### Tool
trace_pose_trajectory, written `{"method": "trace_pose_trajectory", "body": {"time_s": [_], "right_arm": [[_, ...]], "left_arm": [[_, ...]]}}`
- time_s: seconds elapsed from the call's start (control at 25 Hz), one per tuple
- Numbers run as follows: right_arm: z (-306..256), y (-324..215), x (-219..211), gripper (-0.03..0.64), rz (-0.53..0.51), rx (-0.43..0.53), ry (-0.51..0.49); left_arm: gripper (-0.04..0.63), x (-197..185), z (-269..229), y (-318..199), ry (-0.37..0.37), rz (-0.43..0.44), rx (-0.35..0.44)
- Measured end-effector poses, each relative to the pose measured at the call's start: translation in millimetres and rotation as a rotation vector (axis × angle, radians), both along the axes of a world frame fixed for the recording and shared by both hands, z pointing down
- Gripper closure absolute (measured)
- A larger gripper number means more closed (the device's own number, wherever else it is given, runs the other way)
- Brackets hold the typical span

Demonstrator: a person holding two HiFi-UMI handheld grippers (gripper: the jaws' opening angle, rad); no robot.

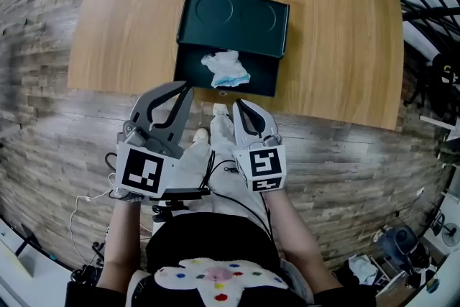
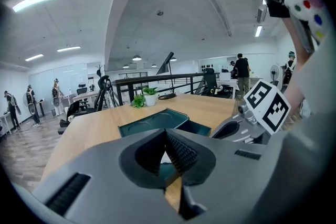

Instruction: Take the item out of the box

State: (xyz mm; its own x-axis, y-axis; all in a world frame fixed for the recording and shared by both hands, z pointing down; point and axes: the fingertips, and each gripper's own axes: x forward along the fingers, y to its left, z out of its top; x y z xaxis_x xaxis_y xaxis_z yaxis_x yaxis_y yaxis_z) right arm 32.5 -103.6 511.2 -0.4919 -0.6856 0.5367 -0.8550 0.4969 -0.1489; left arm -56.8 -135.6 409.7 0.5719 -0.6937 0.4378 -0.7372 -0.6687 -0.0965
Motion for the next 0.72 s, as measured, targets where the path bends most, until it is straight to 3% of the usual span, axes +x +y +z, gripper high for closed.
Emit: {"method": "trace_pose_trajectory", "body": {"time_s": [0.28,0.72], "right_arm": [[-31,0,18,0.607,0.037,0.040,-0.027],[-46,-5,44,0.607,0.087,0.078,-0.011]], "left_arm": [[0.546,19,13,-7,-0.026,0.088,-0.049],[0.511,55,52,-30,-0.155,0.258,-0.104]]}}
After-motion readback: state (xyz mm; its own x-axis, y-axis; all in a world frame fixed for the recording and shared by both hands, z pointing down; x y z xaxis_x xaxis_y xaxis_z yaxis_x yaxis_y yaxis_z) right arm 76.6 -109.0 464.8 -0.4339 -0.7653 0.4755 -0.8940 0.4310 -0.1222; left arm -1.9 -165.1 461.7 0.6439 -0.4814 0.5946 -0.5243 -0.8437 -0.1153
